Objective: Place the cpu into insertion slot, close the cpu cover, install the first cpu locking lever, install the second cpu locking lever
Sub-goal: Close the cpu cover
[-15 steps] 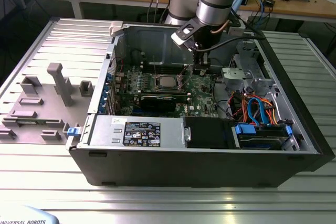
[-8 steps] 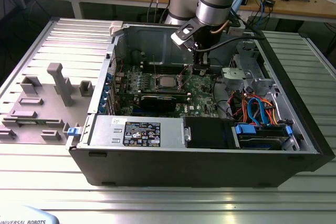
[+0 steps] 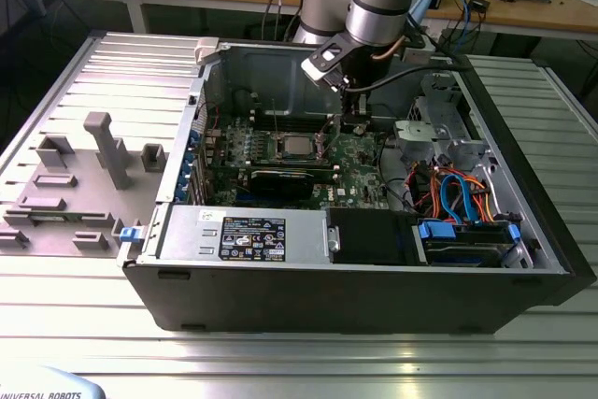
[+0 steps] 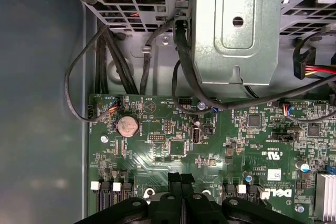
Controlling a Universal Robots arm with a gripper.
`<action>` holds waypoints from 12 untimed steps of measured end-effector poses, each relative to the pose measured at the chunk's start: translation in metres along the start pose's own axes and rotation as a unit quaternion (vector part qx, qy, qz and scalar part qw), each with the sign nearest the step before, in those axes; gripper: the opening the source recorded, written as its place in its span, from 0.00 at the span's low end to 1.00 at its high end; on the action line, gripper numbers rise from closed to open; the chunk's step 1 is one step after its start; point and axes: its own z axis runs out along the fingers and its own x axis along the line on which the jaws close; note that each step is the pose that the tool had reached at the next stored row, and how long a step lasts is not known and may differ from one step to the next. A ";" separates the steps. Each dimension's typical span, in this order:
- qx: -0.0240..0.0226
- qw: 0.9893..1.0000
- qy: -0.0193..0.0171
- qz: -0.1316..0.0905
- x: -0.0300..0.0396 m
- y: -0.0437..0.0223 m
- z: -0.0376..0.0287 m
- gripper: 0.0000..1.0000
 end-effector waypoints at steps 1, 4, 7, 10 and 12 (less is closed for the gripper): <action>0.000 1.000 0.000 0.000 0.0000 -0.0004 0.0001 0.11; 0.000 1.000 0.000 0.000 0.0000 -0.0010 0.0002 0.11; 0.000 1.000 0.000 0.000 0.0000 -0.0012 0.0002 0.11; 0.000 1.000 0.000 0.000 0.0001 -0.0024 0.0003 0.11; 0.000 1.000 0.000 0.000 0.0001 -0.0035 0.0003 0.11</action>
